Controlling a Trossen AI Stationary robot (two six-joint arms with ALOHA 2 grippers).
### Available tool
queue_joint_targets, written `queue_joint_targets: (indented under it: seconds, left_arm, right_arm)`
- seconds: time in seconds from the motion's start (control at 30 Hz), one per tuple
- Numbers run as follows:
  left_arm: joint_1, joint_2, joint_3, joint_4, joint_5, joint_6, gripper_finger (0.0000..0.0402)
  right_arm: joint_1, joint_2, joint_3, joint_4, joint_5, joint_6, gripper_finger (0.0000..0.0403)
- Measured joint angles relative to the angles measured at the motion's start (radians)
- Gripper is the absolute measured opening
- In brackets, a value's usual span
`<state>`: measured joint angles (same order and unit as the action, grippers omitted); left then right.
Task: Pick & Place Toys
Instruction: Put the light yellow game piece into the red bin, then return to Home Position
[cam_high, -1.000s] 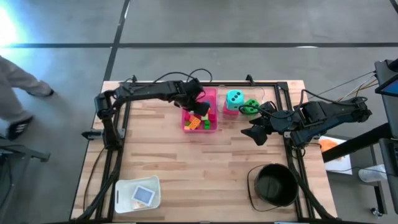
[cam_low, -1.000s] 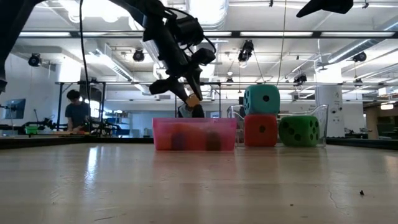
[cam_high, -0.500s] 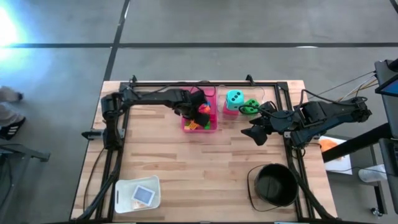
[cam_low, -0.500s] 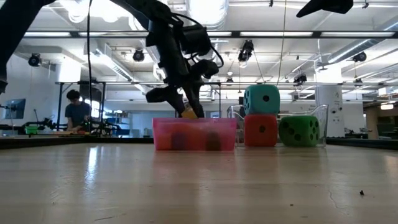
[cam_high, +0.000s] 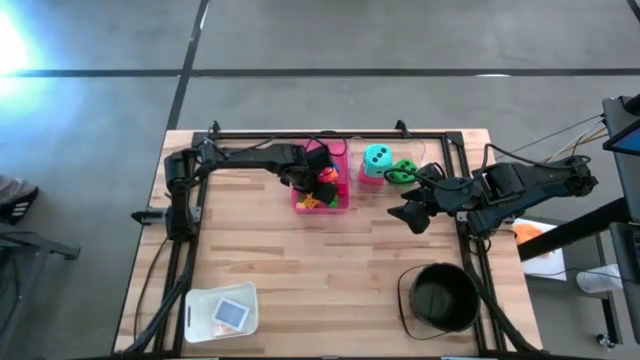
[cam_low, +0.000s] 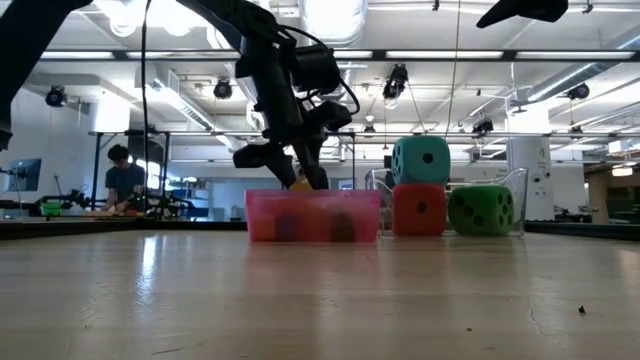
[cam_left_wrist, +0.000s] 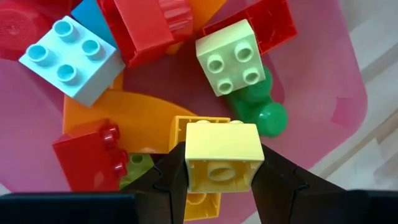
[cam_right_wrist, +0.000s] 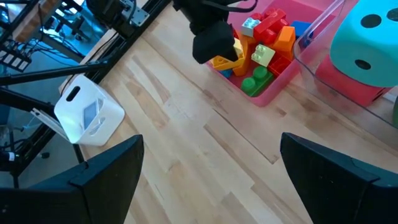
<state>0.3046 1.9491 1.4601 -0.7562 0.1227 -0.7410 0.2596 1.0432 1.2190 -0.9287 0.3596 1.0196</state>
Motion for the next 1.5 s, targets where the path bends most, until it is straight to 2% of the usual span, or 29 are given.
queue_joint_targets:
  seconds: [0.47, 0.73, 0.9, 1.5]
  left_arm:
    - [0.0, 0.0, 0.0, -0.008, 0.0, 0.001, 0.0137]
    - [0.0, 0.0, 0.0, -0.001, 0.029, -0.035, 0.0233]
    - [0.0, -0.001, 0.0, 0.004, 0.069, -0.045, 0.0266]
    - [0.002, -0.036, 0.001, -0.006, 0.051, -0.089, 0.0269]
  right_arm:
    - [0.0, 0.0, 0.0, 0.0, 0.0, 0.001, 0.037]
    - [0.0, 0.0, 0.0, 0.0, 0.0, -0.002, 0.037]
    - [0.0, 0.0, 0.0, 0.0, 0.0, -0.001, 0.037]
    - [0.0, 0.0, 0.0, 0.0, 0.0, -0.001, 0.037]
